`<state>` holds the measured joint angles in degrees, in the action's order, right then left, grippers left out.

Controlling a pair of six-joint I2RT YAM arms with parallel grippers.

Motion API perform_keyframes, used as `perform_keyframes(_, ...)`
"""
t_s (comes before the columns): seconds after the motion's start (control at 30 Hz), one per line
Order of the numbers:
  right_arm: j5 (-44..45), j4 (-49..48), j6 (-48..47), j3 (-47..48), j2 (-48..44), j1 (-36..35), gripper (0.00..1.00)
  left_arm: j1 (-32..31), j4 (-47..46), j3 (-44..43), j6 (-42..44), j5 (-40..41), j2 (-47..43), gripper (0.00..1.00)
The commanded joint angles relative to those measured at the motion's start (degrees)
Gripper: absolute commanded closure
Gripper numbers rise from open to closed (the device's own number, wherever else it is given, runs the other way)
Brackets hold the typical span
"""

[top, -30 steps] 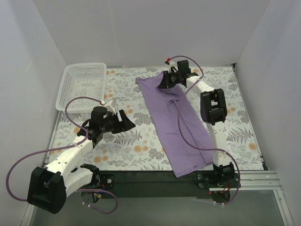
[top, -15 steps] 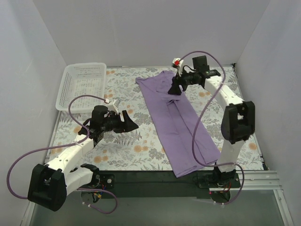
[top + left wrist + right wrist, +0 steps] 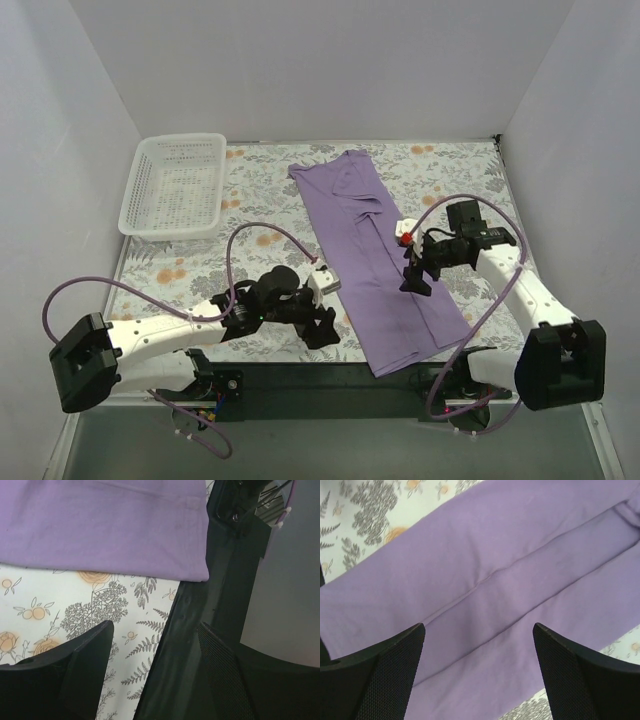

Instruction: Fold and stack the t-shirts

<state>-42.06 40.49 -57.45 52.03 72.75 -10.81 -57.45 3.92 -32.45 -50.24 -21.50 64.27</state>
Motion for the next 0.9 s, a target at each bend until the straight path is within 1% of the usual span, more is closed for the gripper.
perform_keyframes(0.0, 0.6, 4.5, -5.8, -3.6, -9.3, 0.8, 0.05, -5.1, -3.7, 1.2, 5.1, 5.9, -2.1, 0.33)
perform_keyframes(0.07, 0.8, 4.7, -6.3, -5.3, -12.7, 1.8, 0.05, -7.3, -3.6, 1.5, 4.9, 8.6, -1.6, 0.33)
perform_keyframes(0.1, 0.8, 4.8, -6.4, -5.7, -15.9, 2.0, 0.05, -9.8, -5.4, 1.7, 4.7, 9.6, -1.4, 0.33)
perform_keyframes(0.17, 0.8, 5.9, -7.2, -6.1, -19.2, 2.4, 0.05, -12.3, -6.1, 2.0, 4.6, 11.7, -0.1, 0.33)
perform_keyframes(0.2, 0.6, 6.8, -7.7, -6.0, -21.4, 2.4, 0.05, -14.9, -6.9, 2.0, 4.5, 14.3, 0.3, 0.33)
perform_keyframes(0.23, 0.7, 7.7, -8.0, -5.9, -22.1, 2.5, 0.05, -16.3, -7.3, 2.0, 4.4, 15.9, 1.2, 0.33)
perform_keyframes(0.3, 1.4, 9.8, -9.0, -6.1, -23.3, 2.6, 0.05, -20.0, -8.4, 2.0, 4.6, 19.3, 2.0, 0.33)
perform_keyframes(0.37, 1.9, 10.6, -9.7, -7.3, -24.1, 2.8, 0.05, -22.2, -9.5, 2.5, 5.1, 20.8, 3.0, 0.33)
perform_keyframes(0.4, 2.2, 11.4, -10.4, -8.5, -24.4, 3.0, 0.05, -24.0, -10.5, 2.6, 5.1, 23.0, 3.5, 0.33)
perform_keyframes(0.5, 2.9, 11.9, -11.1, -10.4, -25.6, 3.3, 0.05, -26.3, -11.8, 2.9, 5.4, 24.4, 4.3, 0.33)
perform_keyframes(0.67, 3.4, 11.9, -11.6, -11.0, -25.7, 4.0, 0.05, -28.4, -13.1, 3.4, 4.9, 26.1, 5.7, 0.33)
perform_keyframes(0.8, 3.6, 11.7, -12.4, -11.6, -24.9, 5.3, 0.05, -32.5, -13.7, 1.7, 5.8, 30.5, 8.9, 0.33)
perform_keyframes(0.87, 3.3, 11.6, -12.9, -11.9, -24.2, 5.7, 0.05, -33.3, -13.9, 0.8, 6.2, 32.4, 11.7, 0.34)
